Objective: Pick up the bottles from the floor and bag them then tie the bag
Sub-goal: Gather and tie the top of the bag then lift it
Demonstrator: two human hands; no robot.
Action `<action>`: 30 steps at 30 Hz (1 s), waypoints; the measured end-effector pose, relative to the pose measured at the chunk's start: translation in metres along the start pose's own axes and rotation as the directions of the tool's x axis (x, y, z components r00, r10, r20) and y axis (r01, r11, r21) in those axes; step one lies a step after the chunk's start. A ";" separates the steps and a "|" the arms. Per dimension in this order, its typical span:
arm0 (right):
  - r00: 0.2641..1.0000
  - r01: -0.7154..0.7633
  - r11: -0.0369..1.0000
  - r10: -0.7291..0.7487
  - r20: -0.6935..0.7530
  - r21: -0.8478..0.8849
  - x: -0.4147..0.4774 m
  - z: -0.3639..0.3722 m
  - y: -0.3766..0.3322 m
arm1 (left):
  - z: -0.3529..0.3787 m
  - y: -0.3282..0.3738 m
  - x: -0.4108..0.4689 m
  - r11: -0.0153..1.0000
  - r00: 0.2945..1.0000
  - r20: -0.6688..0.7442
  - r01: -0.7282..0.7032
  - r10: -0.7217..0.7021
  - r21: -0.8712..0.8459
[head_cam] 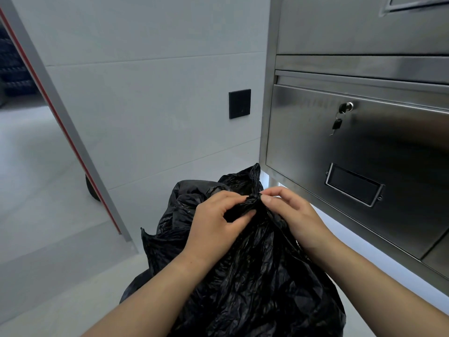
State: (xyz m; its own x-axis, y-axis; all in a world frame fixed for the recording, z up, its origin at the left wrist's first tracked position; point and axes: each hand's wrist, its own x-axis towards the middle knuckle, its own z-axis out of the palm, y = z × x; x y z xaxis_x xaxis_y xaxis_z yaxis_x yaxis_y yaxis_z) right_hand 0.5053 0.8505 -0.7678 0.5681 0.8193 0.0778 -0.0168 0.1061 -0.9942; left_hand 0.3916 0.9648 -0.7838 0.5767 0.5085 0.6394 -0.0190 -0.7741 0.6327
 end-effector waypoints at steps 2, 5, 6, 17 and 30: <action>0.997 0.010 0.998 -0.015 -0.081 -0.060 0.002 0.005 0.000 | 0.000 0.001 0.000 1.000 1.000 0.016 0.001 -0.001 0.007; 0.991 -0.015 0.998 0.006 -0.137 -0.068 0.005 0.008 0.002 | 0.000 0.002 -0.001 0.999 0.999 0.004 0.042 -0.042 -0.019; 0.990 -0.029 0.997 0.018 -0.140 -0.070 0.005 0.008 0.002 | 0.000 0.003 -0.002 0.998 0.999 -0.001 0.052 -0.052 -0.034; 0.974 -0.142 0.988 0.129 -0.187 -0.057 0.001 0.008 0.000 | -0.003 0.005 -0.007 0.985 0.989 0.000 -0.145 0.146 0.093; 0.999 -0.004 0.942 0.018 0.037 -0.336 0.001 0.003 0.008 | -0.012 -0.009 -0.001 0.999 0.998 0.059 0.021 -0.024 0.047</action>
State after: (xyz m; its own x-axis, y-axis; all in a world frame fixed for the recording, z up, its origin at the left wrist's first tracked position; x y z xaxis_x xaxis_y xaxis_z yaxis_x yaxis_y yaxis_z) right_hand 0.5037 0.8541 -0.7758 0.5365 0.8416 0.0627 0.2584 -0.0931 -0.9615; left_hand 0.3812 0.9759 -0.7853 0.6243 0.5038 0.5970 0.0321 -0.7801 0.6248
